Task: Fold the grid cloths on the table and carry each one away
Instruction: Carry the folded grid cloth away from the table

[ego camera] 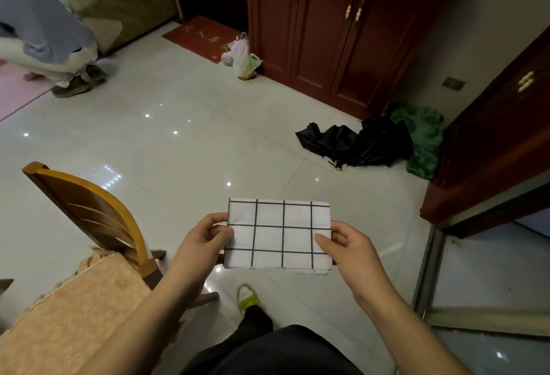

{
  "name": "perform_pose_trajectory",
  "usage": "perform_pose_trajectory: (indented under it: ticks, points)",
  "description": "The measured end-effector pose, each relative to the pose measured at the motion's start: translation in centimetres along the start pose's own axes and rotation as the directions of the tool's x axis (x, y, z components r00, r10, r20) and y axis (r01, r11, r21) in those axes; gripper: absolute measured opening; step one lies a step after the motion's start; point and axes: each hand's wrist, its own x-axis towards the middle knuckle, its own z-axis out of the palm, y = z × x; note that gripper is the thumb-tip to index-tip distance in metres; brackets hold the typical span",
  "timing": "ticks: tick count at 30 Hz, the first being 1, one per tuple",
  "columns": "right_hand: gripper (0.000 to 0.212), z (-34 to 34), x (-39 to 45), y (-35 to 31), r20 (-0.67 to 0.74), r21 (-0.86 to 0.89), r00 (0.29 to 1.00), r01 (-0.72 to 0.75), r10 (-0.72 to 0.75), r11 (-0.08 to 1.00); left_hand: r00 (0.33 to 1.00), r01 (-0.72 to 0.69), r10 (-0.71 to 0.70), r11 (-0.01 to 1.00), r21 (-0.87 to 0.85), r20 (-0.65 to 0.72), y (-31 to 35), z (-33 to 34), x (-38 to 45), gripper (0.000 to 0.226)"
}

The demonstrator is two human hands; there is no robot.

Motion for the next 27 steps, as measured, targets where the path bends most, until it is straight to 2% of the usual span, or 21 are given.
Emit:
perform_pose_trajectory:
  ticks: [6,17,27]
  points:
    - [0.020,1.8,6.7,-4.4,0.054,-0.069,0.999,0.002,0.001,0.998,0.998,-0.061,0.062,0.997,0.047,-0.026,3.0,-1.5,5.7,0.019]
    - [0.023,4.3,16.9,-8.9,0.103,-0.089,0.995,0.024,-0.015,0.996,0.998,-0.017,0.015,0.999,-0.040,-0.066,6.6,-2.8,13.9,0.021]
    - [0.025,3.1,31.0,-13.1,0.256,-0.106,0.967,0.025,0.003,0.994,0.974,0.006,-0.018,0.999,-0.054,-0.226,11.3,1.1,23.6,0.022]
